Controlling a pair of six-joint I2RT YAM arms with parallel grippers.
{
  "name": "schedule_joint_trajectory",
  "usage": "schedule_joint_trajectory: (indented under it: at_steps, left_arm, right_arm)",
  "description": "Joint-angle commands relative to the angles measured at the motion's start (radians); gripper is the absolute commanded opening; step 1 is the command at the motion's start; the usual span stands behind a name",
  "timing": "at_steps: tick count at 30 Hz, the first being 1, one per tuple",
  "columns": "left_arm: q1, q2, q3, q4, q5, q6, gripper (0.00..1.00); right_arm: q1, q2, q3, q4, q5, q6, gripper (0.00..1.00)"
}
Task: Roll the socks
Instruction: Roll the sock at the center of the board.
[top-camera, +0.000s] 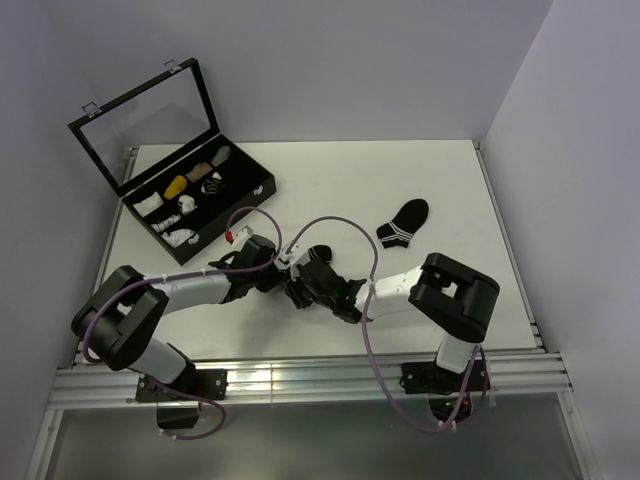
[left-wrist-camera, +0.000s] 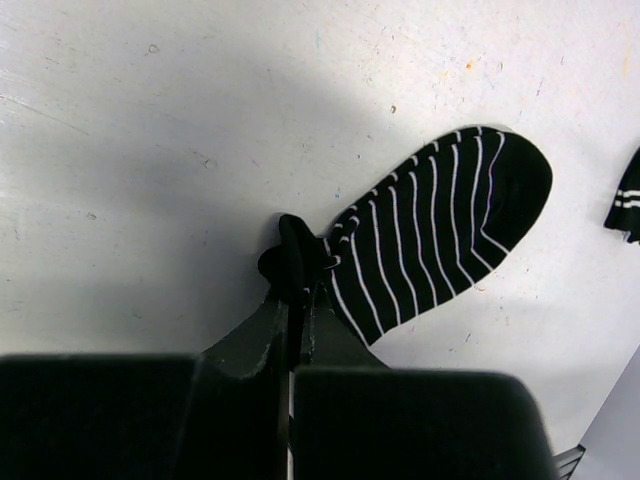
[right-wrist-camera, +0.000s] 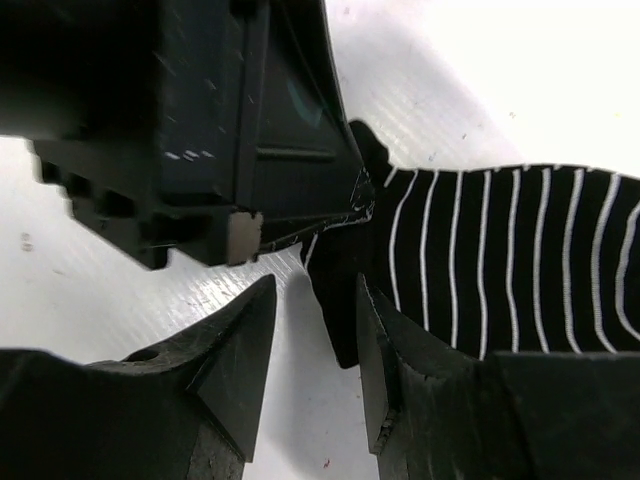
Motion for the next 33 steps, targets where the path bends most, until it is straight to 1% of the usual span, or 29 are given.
schedule_joint_trajectory:
  at_steps: [1,5,11,16,18,20,21,22,23,24,26,28,29,30,32,33]
  left_arm:
    - [0.000,-0.020,-0.020,-0.026,-0.008,-0.015,0.00]
    - [0.000,-0.036,-0.020,-0.038,-0.014,-0.015,0.00]
    - [0.002,-0.045,-0.019,-0.044,-0.008,-0.012,0.00]
    - [0.002,-0.062,-0.026,-0.052,-0.002,-0.009,0.00]
    - [0.002,-0.072,-0.033,-0.053,-0.002,-0.009,0.00]
    - [0.002,-0.083,-0.034,-0.053,-0.001,-0.010,0.00]
    - [0.003,-0.086,-0.036,-0.052,0.001,-0.015,0.00]
    - [0.002,-0.097,-0.039,-0.044,0.002,-0.018,0.01]
    - [0.003,-0.103,-0.046,-0.037,0.004,-0.021,0.03]
    - [0.003,-0.108,-0.051,-0.032,0.002,-0.028,0.08]
    - [0.005,-0.131,-0.066,-0.026,-0.002,-0.038,0.14]
    - [0.008,-0.155,-0.074,-0.026,-0.008,-0.048,0.20]
    - [0.008,-0.166,-0.083,-0.026,-0.014,-0.052,0.25]
    - [0.010,-0.177,-0.089,-0.026,-0.019,-0.059,0.35]
    - [0.011,-0.215,-0.108,-0.026,-0.042,-0.067,0.43]
    - [0.013,-0.247,-0.115,-0.026,-0.051,-0.076,0.51]
  right_arm:
    - [0.010,0.052,0.037,0.013,0.010,-0.005,0.45]
    - [0.011,0.067,0.022,-0.001,0.022,0.023,0.45]
    - [0.008,0.066,0.006,-0.023,0.082,0.041,0.45]
    - [0.003,0.090,0.029,-0.061,0.108,0.049,0.45]
    - [0.000,0.113,0.047,-0.085,0.112,0.050,0.43]
    - [0.000,0.128,0.057,-0.096,0.112,0.046,0.35]
    - [0.000,0.135,0.058,-0.093,0.109,0.047,0.28]
    - [-0.001,0.139,0.058,-0.090,0.103,0.046,0.12]
    - [-0.003,0.138,0.060,-0.090,0.099,0.044,0.06]
    - [-0.006,0.136,0.060,-0.092,0.088,0.040,0.00]
    - [-0.009,0.121,0.057,-0.092,0.067,0.034,0.00]
    - [-0.023,0.103,0.048,-0.089,0.005,0.038,0.00]
    - [-0.030,0.096,0.048,-0.085,-0.028,0.041,0.00]
    - [-0.039,0.092,0.046,-0.087,-0.062,0.053,0.00]
    - [-0.079,0.087,0.049,-0.095,-0.183,0.081,0.00]
    - [-0.095,0.089,0.061,-0.101,-0.222,0.092,0.00]
